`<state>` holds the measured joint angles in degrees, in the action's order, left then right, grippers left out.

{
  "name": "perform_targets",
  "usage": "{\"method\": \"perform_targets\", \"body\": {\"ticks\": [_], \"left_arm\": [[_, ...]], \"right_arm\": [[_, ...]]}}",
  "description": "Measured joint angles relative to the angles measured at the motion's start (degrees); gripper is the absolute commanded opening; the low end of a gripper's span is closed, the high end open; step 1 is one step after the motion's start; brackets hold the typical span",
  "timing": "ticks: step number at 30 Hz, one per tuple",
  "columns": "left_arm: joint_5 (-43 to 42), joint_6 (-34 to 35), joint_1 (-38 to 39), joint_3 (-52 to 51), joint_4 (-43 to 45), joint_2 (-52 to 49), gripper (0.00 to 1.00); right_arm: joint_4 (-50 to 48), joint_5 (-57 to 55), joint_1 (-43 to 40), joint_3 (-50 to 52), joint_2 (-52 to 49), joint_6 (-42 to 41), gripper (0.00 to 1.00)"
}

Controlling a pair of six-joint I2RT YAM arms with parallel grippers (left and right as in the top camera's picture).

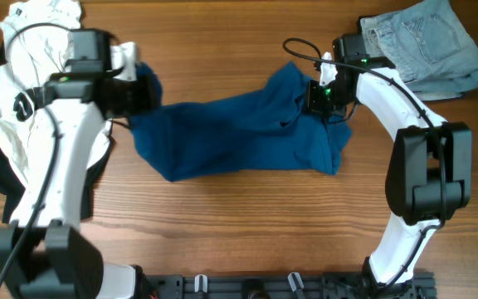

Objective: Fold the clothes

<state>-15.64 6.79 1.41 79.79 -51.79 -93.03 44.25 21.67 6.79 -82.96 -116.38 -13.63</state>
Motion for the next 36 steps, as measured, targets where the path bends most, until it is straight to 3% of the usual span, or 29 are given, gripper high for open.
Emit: {"method": "perform_targets", "body": {"ticks": [16, 17, 18, 20, 26, 32, 33, 36], "left_arm": [[0.76, 6.16, 17.03, 0.0, 11.56, -15.74, 0.07], [0.76, 6.47, 17.75, 0.0, 12.44, -15.72, 0.19], [0.74, 6.88, 18.38, 0.0, 13.35, -15.72, 0.54], [0.74, 7.45, 19.17, 0.0, 13.94, -15.72, 1.0], [0.57, 8.59, 19.47, 0.0, 13.77, -15.69, 1.0], [0.33, 8.55, 15.04, 2.69, 7.8, -9.97, 1.0], [0.33, 8.37, 13.73, 3.21, 7.32, -8.04, 0.95], [0.37, 7.78, 10.43, 4.57, 5.55, -3.58, 0.43]], "right_arm": [[-0.61, 0.0, -0.04, 0.0, 0.0, 0.46, 0.04], [-0.61, 0.0, -0.04, 0.0, 0.0, 0.48, 0.04], [-0.61, 0.0, -0.04, 0.0, 0.0, 0.46, 0.04], [-0.63, 0.0, -0.04, 0.0, 0.0, 0.46, 0.04], [-0.87, 0.0, -0.04, 0.0, 0.0, 0.46, 0.04], [-0.87, 0.0, -0.04, 0.0, 0.0, 0.46, 0.04], [-0.87, 0.0, -0.04, 0.0, 0.0, 0.46, 0.04], [-0.87, 0.0, -0.04, 0.0, 0.0, 0.46, 0.04]]}}
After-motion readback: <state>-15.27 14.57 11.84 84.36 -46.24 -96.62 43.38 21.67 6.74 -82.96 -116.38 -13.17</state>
